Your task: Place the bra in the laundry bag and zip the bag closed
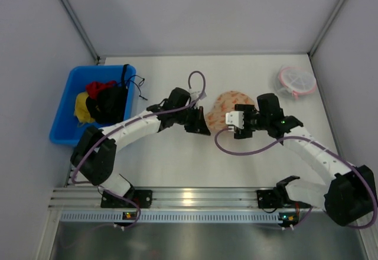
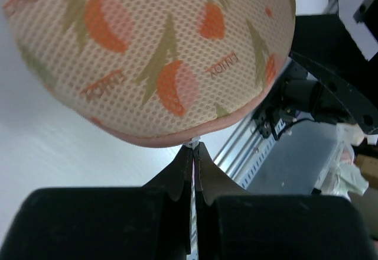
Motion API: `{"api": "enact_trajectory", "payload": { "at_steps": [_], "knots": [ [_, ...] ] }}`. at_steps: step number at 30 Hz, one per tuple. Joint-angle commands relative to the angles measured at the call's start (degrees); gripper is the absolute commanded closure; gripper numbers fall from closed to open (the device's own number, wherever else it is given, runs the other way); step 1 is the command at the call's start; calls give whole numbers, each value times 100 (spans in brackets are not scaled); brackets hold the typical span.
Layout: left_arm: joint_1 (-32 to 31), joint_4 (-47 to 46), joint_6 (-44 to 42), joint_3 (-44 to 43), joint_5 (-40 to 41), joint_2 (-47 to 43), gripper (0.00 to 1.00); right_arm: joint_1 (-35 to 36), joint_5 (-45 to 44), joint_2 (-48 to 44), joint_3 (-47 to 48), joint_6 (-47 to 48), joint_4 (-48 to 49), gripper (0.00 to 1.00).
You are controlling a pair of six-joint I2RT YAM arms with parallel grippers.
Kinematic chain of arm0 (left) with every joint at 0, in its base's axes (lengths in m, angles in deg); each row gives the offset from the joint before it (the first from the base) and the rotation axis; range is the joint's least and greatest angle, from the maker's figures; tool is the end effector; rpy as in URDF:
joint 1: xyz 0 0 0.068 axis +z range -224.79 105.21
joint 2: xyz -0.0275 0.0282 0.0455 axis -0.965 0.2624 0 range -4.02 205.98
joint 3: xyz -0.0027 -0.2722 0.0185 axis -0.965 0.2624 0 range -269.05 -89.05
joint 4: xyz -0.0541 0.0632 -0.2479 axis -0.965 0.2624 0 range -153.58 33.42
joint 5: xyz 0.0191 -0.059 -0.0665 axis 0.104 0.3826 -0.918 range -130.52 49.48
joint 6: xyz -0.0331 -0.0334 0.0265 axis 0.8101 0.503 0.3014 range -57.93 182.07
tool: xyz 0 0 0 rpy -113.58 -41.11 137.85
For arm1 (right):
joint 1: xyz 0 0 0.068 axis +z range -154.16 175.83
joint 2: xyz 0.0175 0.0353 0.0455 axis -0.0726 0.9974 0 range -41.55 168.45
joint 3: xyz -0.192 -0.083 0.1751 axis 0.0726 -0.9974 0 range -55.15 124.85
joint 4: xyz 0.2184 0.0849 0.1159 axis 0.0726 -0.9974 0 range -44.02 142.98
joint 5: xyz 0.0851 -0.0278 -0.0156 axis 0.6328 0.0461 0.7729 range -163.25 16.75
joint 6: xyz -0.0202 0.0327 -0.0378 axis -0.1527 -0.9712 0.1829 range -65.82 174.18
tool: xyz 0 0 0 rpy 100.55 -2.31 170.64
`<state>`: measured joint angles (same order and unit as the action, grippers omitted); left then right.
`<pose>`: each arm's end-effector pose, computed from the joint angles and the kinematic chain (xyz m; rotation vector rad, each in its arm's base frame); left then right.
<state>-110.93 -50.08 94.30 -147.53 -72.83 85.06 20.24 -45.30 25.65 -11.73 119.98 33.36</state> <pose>0.2569 -0.2111 0.2319 0.3949 2.5065 -1.2029 0.2141 0.1155 0.2406 -1.7376 1.3962 0.1784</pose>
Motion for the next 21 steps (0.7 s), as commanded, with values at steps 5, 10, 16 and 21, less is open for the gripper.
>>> {"api": "enact_trajectory", "payload": {
  "at_steps": [5,10,16,21],
  "knots": [
    [-824,-664,442,-760,-179,504,100,-111,721,-1734,149,-23,-1860,16],
    [-1026,-822,715,-1350,-284,1102,100,-102,484,-2185,-132,-41,-2038,17],
    [-1158,-892,917,-1667,-222,1296,100,-85,502,-1623,193,-32,-2011,32],
    [-1211,-893,978,-1807,-258,1331,100,-85,221,-1174,202,-50,-1608,43]
  ]
}}
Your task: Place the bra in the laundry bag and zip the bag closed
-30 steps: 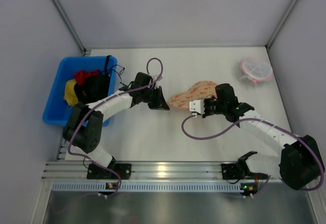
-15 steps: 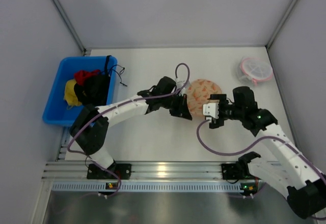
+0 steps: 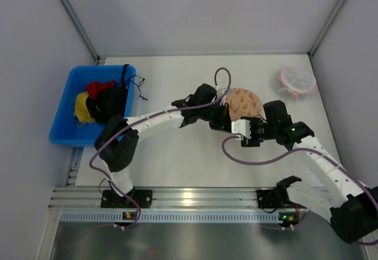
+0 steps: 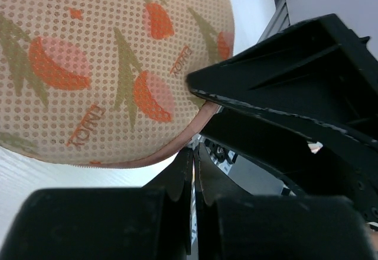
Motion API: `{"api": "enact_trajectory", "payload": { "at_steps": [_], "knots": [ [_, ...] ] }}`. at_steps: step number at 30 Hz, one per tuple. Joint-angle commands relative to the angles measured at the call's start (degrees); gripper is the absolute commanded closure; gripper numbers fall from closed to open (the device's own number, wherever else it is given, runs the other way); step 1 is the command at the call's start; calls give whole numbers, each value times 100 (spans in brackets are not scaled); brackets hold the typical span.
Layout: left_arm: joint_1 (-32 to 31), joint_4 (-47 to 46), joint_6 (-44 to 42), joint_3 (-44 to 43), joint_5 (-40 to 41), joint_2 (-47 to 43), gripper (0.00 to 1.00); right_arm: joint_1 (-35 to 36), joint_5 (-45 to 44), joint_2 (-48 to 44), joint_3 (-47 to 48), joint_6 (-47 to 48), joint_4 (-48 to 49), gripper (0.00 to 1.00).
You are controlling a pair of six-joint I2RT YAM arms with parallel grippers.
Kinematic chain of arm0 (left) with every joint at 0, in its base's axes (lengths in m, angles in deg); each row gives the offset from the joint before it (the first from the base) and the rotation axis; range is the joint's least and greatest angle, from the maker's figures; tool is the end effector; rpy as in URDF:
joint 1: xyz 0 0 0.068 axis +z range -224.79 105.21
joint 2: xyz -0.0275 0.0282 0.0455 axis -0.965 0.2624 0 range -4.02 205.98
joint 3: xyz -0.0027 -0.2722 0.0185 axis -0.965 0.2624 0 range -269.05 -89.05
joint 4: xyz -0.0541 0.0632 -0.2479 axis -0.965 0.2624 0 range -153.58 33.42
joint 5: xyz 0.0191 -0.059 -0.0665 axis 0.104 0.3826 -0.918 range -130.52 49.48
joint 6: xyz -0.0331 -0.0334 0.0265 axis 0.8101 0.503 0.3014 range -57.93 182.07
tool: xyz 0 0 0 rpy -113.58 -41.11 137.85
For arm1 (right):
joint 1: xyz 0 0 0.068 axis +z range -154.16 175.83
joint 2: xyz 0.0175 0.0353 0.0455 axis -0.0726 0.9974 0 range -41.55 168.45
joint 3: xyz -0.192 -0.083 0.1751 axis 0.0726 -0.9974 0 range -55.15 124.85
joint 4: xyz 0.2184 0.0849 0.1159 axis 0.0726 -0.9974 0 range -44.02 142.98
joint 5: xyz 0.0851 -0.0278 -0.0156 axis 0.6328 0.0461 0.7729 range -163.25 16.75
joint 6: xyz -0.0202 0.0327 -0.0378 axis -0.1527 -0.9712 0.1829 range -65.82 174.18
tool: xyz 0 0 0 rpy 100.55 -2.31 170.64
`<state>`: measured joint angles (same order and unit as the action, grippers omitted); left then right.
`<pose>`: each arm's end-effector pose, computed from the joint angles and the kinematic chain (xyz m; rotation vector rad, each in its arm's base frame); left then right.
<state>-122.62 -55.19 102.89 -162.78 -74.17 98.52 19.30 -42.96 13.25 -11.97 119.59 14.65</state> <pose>0.2563 -0.3123 0.2430 0.5278 2.4727 -1.4083 0.1646 0.0910 0.2585 -1.7708 1.4822 0.2808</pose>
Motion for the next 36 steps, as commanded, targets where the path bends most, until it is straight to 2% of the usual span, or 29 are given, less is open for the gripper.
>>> {"api": "enact_trajectory", "payload": {
  "at_steps": [1,7,11,12,13,18,25,30,36],
  "knots": [
    [-51,-381,119,-291,-133,-6,100,18,-48,126,191,-45,412,43],
    [-121,-381,190,-238,-116,3,100,71,-216,416,331,-160,870,56],
    [-130,-381,242,-255,-142,38,100,106,-216,531,445,-134,915,78],
    [-130,-390,242,-264,-142,20,100,106,-207,548,472,-125,854,91],
    [-130,-390,234,-264,-133,12,100,106,-216,566,542,-90,818,99],
    [63,-381,120,51,-142,-190,100,53,-208,373,622,7,713,100],
    [713,-320,-100,1053,25,-445,100,-26,12,-118,455,402,440,100],
    [1013,-293,-381,1133,271,-209,100,-35,171,-400,358,675,115,100],
    [1215,-249,-557,826,517,81,100,-35,189,-603,332,886,-131,100]
  ]
}}
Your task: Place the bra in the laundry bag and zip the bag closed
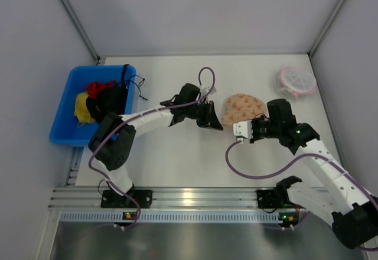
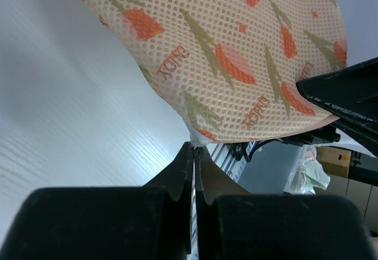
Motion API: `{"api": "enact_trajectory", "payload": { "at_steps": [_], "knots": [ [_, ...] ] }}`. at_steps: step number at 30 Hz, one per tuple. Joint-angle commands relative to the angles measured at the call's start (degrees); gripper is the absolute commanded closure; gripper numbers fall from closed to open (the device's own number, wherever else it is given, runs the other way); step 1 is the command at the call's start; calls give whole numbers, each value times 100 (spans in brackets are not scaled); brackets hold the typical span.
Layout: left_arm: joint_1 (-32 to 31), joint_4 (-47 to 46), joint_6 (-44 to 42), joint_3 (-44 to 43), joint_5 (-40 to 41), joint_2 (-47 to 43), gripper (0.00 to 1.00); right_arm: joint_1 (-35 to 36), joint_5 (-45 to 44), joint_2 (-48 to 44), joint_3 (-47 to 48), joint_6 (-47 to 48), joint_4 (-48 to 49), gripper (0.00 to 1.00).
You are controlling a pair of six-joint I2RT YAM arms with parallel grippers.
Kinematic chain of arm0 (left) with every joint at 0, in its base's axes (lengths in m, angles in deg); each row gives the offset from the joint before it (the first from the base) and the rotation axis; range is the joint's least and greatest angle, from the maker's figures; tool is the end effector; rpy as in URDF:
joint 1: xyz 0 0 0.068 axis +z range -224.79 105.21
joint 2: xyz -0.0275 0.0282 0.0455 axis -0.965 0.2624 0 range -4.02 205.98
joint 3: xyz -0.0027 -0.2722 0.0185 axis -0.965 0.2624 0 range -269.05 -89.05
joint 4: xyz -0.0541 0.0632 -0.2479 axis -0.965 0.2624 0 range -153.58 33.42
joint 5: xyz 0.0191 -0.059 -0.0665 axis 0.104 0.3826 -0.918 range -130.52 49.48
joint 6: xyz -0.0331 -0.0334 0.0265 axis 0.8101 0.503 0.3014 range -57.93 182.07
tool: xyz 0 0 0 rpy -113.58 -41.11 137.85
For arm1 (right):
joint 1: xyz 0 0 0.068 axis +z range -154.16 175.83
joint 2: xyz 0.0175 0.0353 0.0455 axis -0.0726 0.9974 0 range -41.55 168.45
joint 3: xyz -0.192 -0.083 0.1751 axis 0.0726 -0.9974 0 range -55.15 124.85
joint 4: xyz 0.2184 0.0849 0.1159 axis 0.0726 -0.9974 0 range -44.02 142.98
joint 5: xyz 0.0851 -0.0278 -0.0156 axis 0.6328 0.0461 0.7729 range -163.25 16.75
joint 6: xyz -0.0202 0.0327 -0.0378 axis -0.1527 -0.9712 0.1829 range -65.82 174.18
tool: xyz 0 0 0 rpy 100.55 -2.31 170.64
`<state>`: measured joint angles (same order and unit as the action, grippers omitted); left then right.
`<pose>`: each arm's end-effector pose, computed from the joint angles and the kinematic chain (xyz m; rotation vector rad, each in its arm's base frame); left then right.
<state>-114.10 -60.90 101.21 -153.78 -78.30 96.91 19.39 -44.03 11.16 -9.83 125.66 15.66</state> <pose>0.2823 -0.2594 0.2122 0.4094 2.4769 -1.4062 0.1630 0.0900 0.2776 -1.8028 1.3233 0.1527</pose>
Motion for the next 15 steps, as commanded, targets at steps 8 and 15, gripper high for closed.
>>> {"api": "enact_trajectory", "payload": {
  "at_steps": [8,15],
  "knots": [
    [363,426,-634,-198,588,-90,8,-70,164,-323,-225,515,14,100],
    [573,690,-890,302,702,-960,2,-79,-267,607,-543,324,1374,100]
  ]
}}
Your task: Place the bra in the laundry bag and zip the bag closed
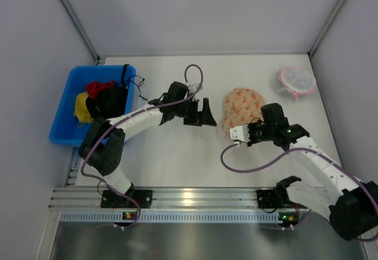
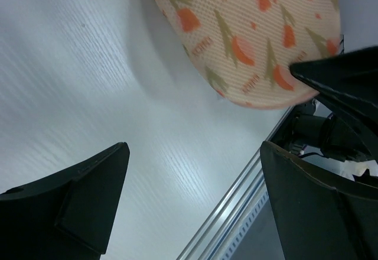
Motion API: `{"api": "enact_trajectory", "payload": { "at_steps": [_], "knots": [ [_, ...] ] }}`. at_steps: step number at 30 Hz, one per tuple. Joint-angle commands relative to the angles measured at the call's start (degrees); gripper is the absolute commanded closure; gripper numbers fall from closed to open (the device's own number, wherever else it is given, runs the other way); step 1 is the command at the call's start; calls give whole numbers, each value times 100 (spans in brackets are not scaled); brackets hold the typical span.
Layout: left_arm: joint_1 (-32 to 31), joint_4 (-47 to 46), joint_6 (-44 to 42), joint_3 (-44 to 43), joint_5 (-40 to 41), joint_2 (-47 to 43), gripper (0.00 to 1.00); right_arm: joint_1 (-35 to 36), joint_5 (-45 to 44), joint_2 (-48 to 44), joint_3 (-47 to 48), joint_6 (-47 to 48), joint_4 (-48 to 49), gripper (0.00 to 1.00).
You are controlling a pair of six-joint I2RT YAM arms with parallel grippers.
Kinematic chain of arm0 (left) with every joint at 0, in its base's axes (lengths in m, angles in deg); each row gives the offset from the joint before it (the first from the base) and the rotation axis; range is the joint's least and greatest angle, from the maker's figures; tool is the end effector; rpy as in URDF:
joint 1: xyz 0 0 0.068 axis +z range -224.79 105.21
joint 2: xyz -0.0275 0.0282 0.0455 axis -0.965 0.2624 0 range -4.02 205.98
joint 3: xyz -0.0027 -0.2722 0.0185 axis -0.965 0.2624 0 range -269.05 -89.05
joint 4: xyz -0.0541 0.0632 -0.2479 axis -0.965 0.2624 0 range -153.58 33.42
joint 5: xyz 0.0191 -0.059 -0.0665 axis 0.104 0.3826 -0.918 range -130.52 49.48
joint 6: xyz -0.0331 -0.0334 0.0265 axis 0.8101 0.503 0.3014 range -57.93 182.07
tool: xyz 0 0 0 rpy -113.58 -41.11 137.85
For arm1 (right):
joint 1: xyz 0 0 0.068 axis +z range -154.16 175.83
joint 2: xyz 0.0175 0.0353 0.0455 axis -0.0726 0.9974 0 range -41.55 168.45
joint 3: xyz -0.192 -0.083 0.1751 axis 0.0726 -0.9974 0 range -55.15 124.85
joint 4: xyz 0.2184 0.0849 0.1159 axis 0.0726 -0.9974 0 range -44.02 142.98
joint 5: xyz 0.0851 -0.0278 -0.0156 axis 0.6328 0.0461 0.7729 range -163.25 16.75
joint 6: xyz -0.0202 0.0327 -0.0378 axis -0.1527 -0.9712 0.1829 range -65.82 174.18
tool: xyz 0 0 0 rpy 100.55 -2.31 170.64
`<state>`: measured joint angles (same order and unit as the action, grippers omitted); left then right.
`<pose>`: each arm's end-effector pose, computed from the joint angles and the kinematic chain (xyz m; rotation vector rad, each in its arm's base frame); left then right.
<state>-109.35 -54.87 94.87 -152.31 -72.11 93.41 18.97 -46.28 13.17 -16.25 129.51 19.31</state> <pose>0.2917 -0.2236 0.2162 0.3456 2.4849 -1.1884 0.1668 0.0888 0.2396 -1.8825 1.3534 0.1222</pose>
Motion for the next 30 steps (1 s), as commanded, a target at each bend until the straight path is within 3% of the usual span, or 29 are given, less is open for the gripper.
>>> {"api": "enact_trajectory", "payload": {
  "at_steps": [1,4,12,16,17,19,23,25,30],
  "knots": [
    [160,131,-300,209,101,-680,2,-37,-59,878,353,-489,1177,100],
    [301,263,-361,209,145,-935,2,-28,-261,1941,1083,-1455,1775,100],
    [653,737,-888,-203,452,-1288,2,-55,-1254,4376,2927,-1907,2374,100],
    [688,1141,-1441,-388,777,-1401,2,-142,-1421,5065,3720,-2224,2296,100],
    [697,1229,-1530,-432,865,-1419,2,-151,-1422,5153,3861,-2268,2234,85],
    [723,1448,-1906,-634,1164,-1402,2,-143,-1430,5259,4108,-2452,2172,76],
    [793,2045,-2426,-1177,1656,-1253,2,-143,-1509,5076,4407,-2813,1831,37],
    [864,2274,-2715,-1398,1569,-1200,2,-151,-1501,4707,4434,-3102,1645,25],
    [899,2723,-3217,-1759,1182,-1375,2,-204,-1413,3426,4189,-3770,1224,9]
  ]
}}
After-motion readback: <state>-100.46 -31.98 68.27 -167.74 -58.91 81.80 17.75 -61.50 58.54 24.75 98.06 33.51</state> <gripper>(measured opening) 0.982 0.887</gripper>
